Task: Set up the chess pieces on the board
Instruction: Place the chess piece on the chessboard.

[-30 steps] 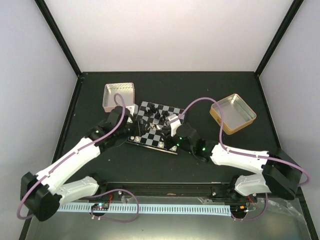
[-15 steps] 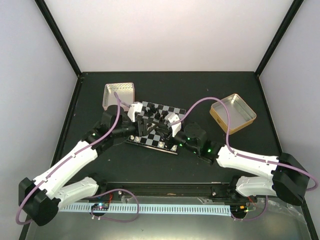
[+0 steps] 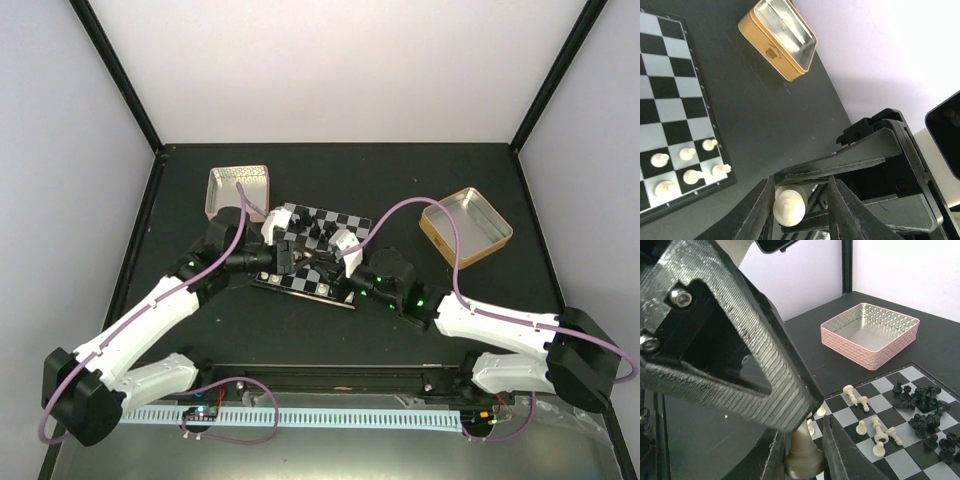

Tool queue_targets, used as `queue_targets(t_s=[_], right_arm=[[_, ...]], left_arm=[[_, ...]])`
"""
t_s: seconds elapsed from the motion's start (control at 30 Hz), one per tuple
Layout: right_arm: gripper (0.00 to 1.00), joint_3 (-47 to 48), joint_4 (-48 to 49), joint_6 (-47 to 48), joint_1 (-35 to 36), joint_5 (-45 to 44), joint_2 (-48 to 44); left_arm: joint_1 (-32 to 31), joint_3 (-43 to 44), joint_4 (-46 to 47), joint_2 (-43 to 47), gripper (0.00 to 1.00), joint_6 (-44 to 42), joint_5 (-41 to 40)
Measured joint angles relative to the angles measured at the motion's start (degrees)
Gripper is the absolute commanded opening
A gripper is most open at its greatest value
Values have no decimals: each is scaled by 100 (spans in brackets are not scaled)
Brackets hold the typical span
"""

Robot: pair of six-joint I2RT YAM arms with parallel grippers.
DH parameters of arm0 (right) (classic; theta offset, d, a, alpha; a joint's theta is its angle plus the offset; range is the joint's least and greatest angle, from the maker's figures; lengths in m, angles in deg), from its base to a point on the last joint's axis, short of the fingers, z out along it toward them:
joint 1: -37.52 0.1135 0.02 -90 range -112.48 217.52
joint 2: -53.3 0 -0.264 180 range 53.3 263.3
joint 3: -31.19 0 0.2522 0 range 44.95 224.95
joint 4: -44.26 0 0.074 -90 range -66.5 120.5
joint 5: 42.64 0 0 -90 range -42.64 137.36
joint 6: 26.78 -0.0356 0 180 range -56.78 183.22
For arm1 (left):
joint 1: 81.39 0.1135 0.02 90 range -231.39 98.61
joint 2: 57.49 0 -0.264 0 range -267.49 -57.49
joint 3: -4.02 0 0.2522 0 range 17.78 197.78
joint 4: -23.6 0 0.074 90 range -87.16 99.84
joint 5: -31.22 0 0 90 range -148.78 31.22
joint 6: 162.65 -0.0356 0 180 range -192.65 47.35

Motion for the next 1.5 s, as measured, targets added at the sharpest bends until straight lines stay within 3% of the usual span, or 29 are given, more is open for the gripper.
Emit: queue_targets(t_s=[0.13,0.23,0.43,0.63,0.87,1.13,1.27,1.5], right_arm=[[11,2,-4,0,0,0,0],[18,2,-2,0,0,0,0],[49,39,-133,-127,-2,-118,0],[62,46,-442,-321,-2,-304,-72],[63,-146,-726,-603,0,-710,-586],[64,-105,-1814,-1600,-7,-2201,-710],[64,-105,-2181,-2065,-35,-2562,-706],[64,-107,-2367,-2365,-59,-2706,-688]], left_arm=[[0,2,-24,-72,19,-52,155],[20,2,-44,-79,10,-98,151],[39,4,-85,-79,9,-190,83],[39,11,-520,129,10,-376,-809],[-107,11,-903,157,11,-645,-2232],[-1062,0,-999,-1211,10,-660,-3910],[-1421,0,-988,-1864,9,-549,-4533],[-1805,-297,-601,-2253,9,-175,-5101]])
